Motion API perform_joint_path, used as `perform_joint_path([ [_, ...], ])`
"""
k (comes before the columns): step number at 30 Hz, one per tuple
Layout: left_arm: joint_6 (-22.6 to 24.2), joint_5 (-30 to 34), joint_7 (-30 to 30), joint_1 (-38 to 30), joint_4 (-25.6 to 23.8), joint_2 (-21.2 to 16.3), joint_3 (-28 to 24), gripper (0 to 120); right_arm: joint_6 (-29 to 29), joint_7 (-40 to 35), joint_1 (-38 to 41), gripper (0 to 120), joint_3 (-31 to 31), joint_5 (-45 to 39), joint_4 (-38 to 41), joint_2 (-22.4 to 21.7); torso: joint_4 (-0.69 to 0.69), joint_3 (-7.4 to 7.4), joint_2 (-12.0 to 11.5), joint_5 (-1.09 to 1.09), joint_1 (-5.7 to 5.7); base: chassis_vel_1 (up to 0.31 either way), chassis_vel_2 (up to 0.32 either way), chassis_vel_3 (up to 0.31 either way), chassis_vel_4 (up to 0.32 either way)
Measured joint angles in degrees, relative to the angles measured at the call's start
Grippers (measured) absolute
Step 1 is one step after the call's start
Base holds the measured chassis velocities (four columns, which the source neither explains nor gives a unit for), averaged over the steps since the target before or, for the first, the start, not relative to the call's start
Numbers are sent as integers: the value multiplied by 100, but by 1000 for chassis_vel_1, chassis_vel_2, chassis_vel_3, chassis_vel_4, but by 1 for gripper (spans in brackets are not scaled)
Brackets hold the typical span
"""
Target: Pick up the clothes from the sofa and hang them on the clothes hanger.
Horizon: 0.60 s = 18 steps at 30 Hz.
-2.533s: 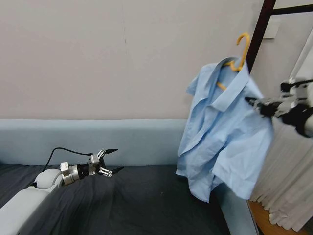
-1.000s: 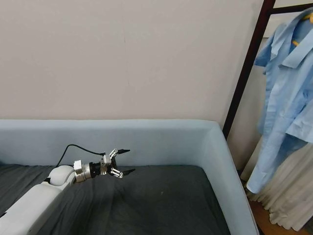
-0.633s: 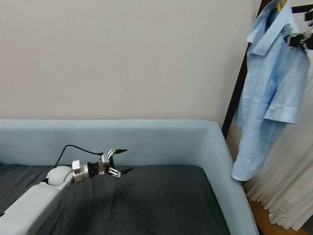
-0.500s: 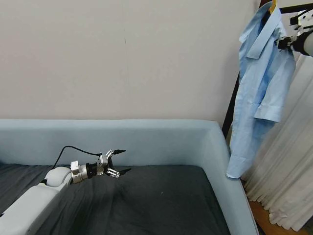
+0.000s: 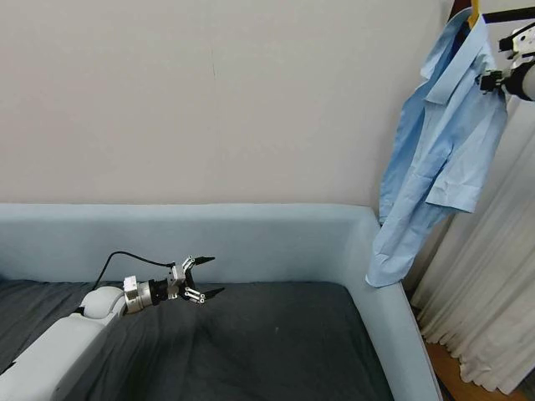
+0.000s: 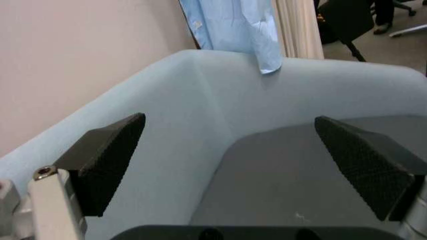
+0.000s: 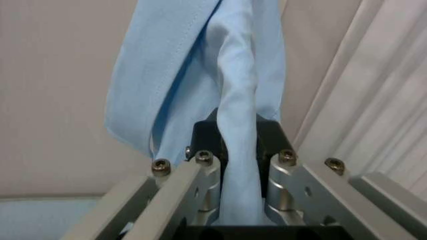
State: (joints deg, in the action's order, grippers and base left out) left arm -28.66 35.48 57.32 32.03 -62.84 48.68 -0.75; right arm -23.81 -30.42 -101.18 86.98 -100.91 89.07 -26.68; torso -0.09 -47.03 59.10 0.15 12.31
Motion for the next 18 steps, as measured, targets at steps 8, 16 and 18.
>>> perform_joint_path([
  [8, 8, -89, 2, -10, 4, 36, -24, 100, -66, -189, 1226, 6, -1037, -108, 424, 550, -2, 1, 0, 0, 0, 0, 0, 0, 0],
  [16, 24, -108, -16, 5, -141, -3, -15, 100, -93, -186, 1222, 6, -1069, -260, 209, 429, 1, 0, 0, 0, 0, 0, 0, 0, 0],
  [18, 25, -103, -28, 58, -202, -35, 15, 100, -170, -256, 1058, 6, -890, -415, 85, 296, 1, 0, 0, -1, 0, 0, 0, 0, 0],
])
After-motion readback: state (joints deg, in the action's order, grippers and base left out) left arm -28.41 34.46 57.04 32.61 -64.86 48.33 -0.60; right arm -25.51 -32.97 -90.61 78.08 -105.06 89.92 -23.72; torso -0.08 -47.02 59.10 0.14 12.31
